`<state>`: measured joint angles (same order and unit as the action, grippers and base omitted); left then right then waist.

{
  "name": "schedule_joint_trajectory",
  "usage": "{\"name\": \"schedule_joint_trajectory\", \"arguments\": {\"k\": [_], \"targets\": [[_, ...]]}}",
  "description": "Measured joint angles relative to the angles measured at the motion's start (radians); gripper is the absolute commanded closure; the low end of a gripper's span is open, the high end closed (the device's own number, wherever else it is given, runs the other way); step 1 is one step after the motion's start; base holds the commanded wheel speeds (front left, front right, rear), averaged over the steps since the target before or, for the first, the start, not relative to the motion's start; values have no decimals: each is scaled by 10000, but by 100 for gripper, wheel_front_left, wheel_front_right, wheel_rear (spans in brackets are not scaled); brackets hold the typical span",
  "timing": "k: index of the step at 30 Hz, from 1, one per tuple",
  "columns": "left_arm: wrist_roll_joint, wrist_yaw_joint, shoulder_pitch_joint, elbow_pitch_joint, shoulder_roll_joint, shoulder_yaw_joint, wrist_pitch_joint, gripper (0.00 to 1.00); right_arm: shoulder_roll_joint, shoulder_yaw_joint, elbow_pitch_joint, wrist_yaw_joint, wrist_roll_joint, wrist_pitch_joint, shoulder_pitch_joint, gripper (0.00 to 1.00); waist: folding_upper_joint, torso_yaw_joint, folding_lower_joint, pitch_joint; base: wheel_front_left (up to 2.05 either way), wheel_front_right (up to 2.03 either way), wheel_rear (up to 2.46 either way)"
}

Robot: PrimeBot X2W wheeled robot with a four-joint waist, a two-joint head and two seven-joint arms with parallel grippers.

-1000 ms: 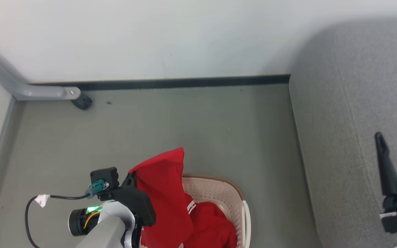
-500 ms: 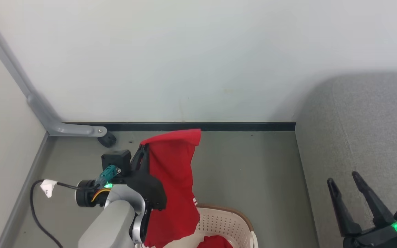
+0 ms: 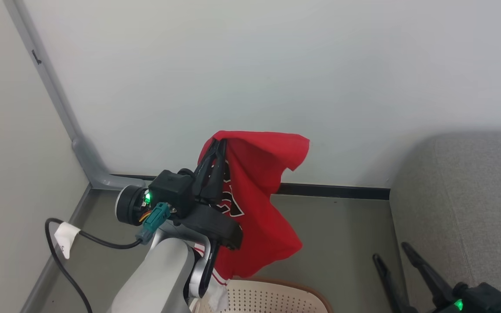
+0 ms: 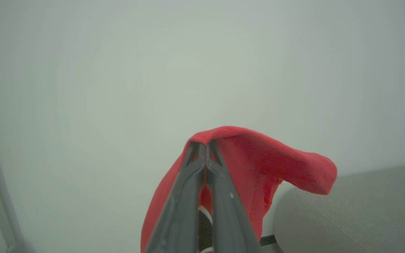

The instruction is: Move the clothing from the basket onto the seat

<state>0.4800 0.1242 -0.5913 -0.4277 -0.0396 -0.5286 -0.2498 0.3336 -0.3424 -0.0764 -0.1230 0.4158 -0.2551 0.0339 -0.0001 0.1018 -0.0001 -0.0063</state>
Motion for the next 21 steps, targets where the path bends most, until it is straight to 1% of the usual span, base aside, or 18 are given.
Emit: {"name": "schedule_joint_trajectory", "arguments": {"k": [7, 13, 15, 21], "targets": [[-119, 0, 41, 1124, -10, -332, 19, 100, -372, -1118, -82, -2, -211, 123, 503, 0, 1, 273, 0, -203, 0, 0, 0], [-213, 0, 48, 1814, -12, -520, 523, 100, -606, -2389, -38, -2, -188, 174, 1087, 0, 2, 499, 0, -243, 0, 0, 0], [-397, 0, 53, 1927, -10, -546, 665, 100, -671, -2761, -52, -2, -184, 199, 1309, 0, 1, 565, 1, -232, 0, 0, 0], [-510, 2, 154, 2447, -17, -652, 1089, 100, -905, -3440, -546, -4, 82, 311, 2064, 0, 2, 696, 2, -167, 0, 0, 0]]}}
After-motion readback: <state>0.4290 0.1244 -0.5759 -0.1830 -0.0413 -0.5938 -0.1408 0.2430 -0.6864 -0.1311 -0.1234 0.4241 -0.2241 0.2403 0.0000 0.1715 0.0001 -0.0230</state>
